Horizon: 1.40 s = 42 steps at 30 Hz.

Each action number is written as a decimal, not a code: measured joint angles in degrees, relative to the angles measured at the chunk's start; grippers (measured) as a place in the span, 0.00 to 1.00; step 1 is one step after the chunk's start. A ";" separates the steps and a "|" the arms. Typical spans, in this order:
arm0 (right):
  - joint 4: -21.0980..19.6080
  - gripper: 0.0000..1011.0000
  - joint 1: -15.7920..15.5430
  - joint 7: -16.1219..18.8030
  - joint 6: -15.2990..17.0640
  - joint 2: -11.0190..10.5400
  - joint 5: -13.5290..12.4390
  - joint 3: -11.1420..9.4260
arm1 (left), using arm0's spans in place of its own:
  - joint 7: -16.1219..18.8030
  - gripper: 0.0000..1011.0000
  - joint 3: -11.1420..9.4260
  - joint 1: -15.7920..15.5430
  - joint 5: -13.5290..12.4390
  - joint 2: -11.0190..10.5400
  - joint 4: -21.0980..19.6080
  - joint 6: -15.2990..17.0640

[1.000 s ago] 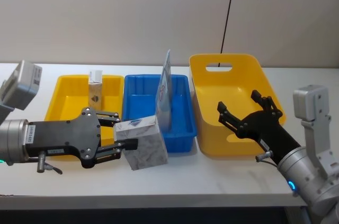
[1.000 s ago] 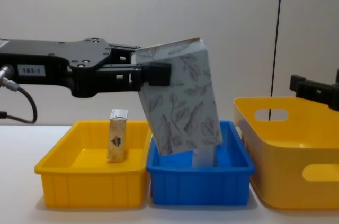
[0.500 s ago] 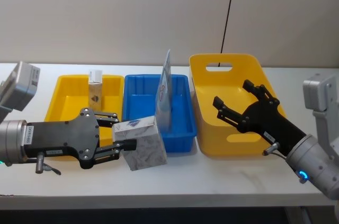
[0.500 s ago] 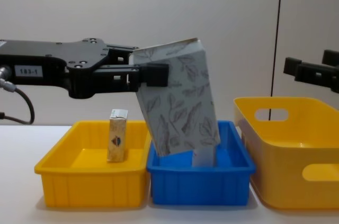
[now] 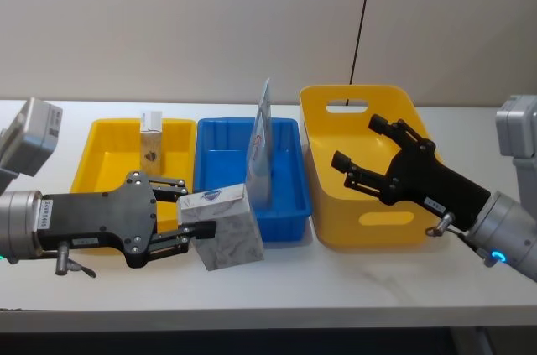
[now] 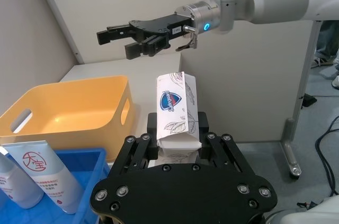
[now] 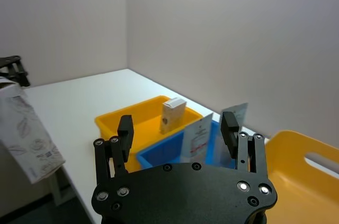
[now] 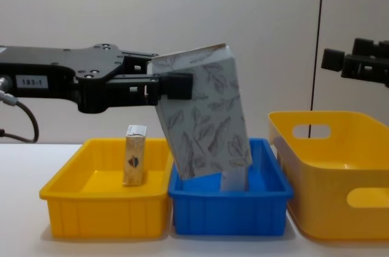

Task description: Bimanual collaborative sorting of washing and personal care products

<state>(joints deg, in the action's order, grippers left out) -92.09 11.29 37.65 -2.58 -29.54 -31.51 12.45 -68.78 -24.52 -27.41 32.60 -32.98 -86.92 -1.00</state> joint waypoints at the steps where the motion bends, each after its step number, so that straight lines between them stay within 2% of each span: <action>1: 0.30 0.99 0.52 0.73 -0.02 -0.21 -0.31 0.16 | 0.00 0.36 0.00 0.00 0.00 0.00 0.00 0.00; 4: 1.42 0.99 1.62 3.02 -0.04 -0.65 -1.22 0.54 | 0.00 0.36 0.00 0.02 0.00 -0.01 0.00 -0.01; 10: 5.01 0.99 5.54 10.32 0.01 -1.82 -3.80 2.12 | 0.00 0.36 -0.01 0.03 0.00 -0.03 0.00 -0.02; 20: 10.68 0.99 11.34 19.88 0.20 -2.59 -5.75 5.11 | 0.00 0.36 -0.01 0.03 0.00 -0.04 0.01 -0.02; 21: 11.66 0.99 12.27 21.69 0.20 -2.61 -5.95 5.60 | 0.00 0.36 -0.01 0.03 -0.01 -0.03 0.01 -0.02; 30: 18.51 0.99 18.73 31.31 -0.21 -2.24 -6.32 9.43 | 0.00 0.36 -0.01 0.02 -0.01 -0.04 0.01 -0.01; 36: 22.89 0.99 22.81 37.00 -0.93 -1.49 -5.66 12.26 | 0.00 0.36 -0.01 0.02 -0.01 -0.03 0.01 -0.01; 42: 25.96 0.99 25.78 40.74 -1.60 -0.48 -4.78 14.68 | 0.00 0.36 -0.01 0.02 -0.01 -0.03 0.01 -0.01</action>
<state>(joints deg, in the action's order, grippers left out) -66.12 37.07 78.38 -4.17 -30.02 -36.29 27.13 -68.78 -24.52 -27.39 32.60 -33.01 -86.91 -1.01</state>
